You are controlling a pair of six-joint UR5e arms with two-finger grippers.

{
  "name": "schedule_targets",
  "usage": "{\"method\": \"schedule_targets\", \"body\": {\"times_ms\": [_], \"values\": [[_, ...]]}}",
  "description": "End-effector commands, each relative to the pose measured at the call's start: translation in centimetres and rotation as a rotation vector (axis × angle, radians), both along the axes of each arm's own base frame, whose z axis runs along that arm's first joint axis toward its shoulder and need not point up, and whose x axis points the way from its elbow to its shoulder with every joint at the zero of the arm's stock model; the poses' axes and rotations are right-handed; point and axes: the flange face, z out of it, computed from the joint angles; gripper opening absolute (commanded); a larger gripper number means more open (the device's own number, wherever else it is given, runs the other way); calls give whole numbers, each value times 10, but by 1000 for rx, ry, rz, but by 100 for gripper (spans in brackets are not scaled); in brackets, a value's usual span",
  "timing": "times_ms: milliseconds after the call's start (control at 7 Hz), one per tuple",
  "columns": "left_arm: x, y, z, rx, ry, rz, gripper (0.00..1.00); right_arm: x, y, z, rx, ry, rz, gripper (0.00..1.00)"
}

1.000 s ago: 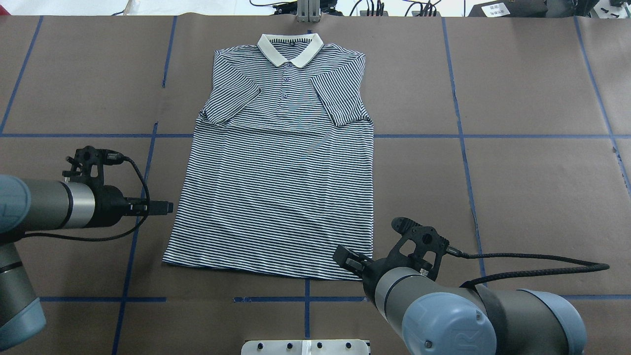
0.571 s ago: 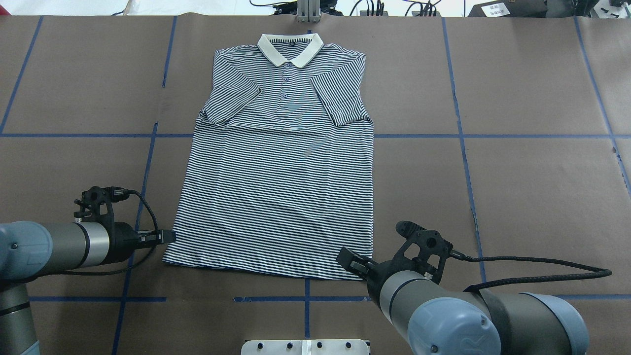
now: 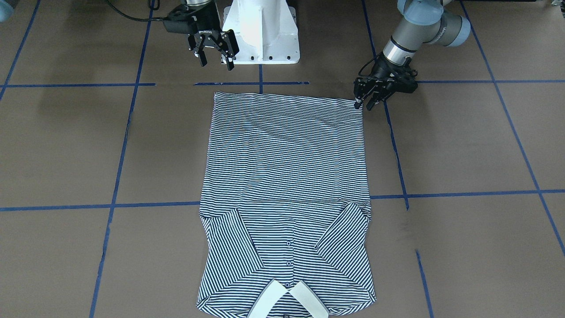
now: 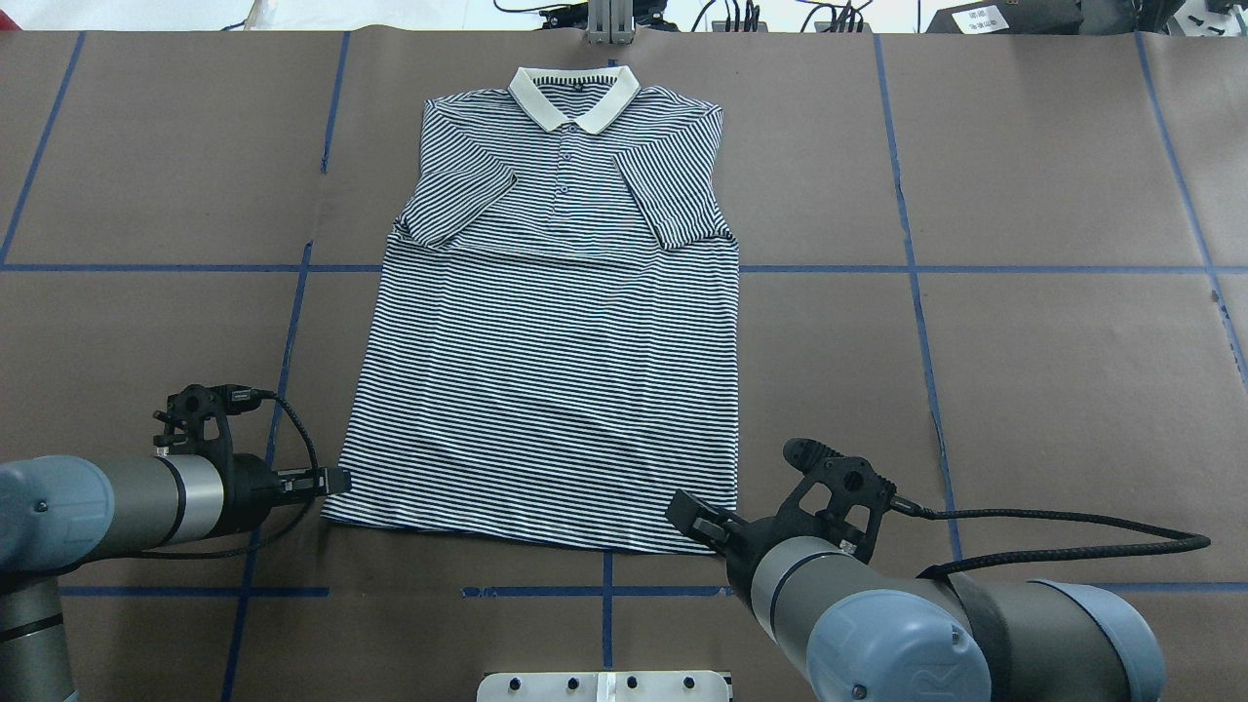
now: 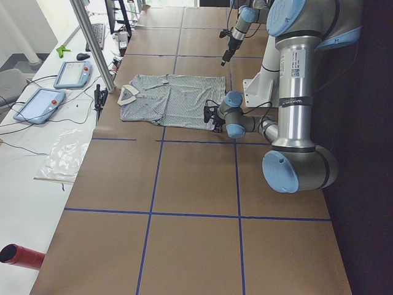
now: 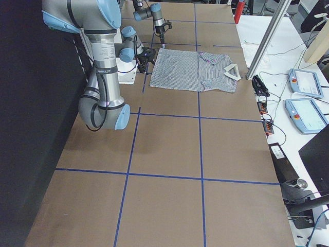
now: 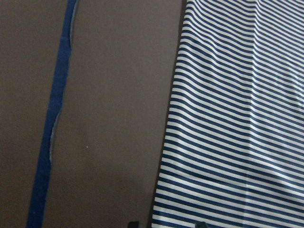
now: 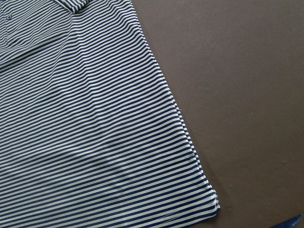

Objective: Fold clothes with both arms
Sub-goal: 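Close both grippers on the hem corners nearest the robot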

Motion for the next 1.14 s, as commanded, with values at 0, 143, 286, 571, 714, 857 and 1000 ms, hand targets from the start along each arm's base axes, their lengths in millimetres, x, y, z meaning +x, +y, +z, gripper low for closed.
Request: {"method": "schedule_targets", "body": {"times_ms": [0,143,286,571,714,857,1000], "values": [[4,5,1,0,-2,12,50,0,0,0,-1,0,1,96],[4,6,1,0,-2,14,48,0,0,0,-1,0,1,96],[4,6,1,0,-2,14,47,0,0,0,-1,0,1,96],[5,7,1,-4,-10,18,46,0,-1,0,-1,0,2,96],[8,10,1,-4,-10,26,43,0,-1,0,-1,0,2,96],[7,10,1,-3,-10,25,43,1,-1,-1,-1,-3,2,96],[7,10,1,-4,-10,26,42,1,-1,0,-1,-2,2,96]]}}
